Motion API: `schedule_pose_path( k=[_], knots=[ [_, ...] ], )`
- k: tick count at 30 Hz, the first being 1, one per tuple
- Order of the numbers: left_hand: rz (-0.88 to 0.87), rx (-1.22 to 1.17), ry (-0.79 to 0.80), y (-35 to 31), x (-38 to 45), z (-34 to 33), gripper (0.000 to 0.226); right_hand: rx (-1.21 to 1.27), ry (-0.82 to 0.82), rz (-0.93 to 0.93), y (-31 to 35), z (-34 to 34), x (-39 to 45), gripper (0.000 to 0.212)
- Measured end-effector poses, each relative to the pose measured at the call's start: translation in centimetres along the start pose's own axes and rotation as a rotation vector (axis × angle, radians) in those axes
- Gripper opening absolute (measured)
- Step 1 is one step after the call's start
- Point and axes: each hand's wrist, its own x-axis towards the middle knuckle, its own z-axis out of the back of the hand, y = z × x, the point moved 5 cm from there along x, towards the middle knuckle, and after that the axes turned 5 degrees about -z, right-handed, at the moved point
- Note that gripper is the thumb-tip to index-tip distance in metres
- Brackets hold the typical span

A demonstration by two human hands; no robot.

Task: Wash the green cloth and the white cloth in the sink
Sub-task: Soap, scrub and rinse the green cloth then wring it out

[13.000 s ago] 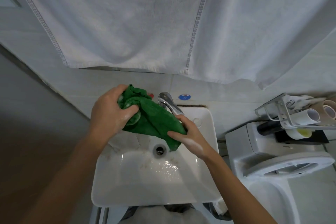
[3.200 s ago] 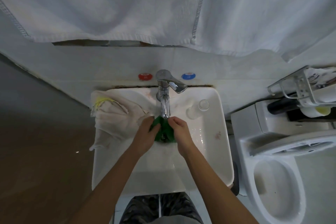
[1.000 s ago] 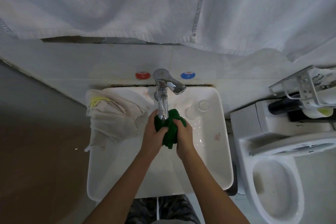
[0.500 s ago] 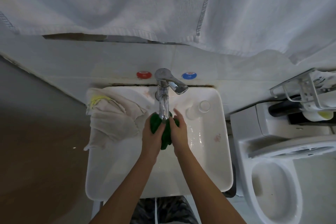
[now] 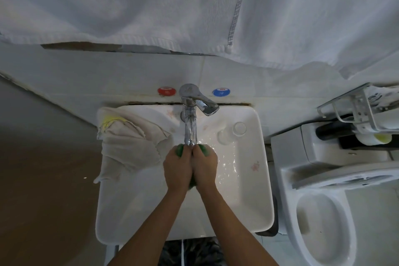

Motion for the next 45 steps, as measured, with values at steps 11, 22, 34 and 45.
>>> schedule_pose_path(
  k=[11, 22, 34, 45],
  knots=[
    [0.015, 0.135, 0.013, -0.4, 0.6, 0.2, 0.024, 0.082, -0.029, 0.022, -0.8, -0.3, -0.4, 0.012],
    [0.165, -0.478, 0.215, -1.2, 0.7, -0.5, 0.041, 0.124, 0.126, 0.131, 0.2, 0.0, -0.6, 0.035],
    [0.05, -0.309, 0.262, -0.7, 0.2, 0.6, 0.028, -0.162, 0.045, 0.195, 1.2, 1.2, 0.9, 0.024],
    [0.103, -0.162, 0.186, -0.8, 0.2, -0.5, 0.045, 0.039, 0.113, 0.076, -0.6, -0.6, -0.5, 0.022]
  ],
)
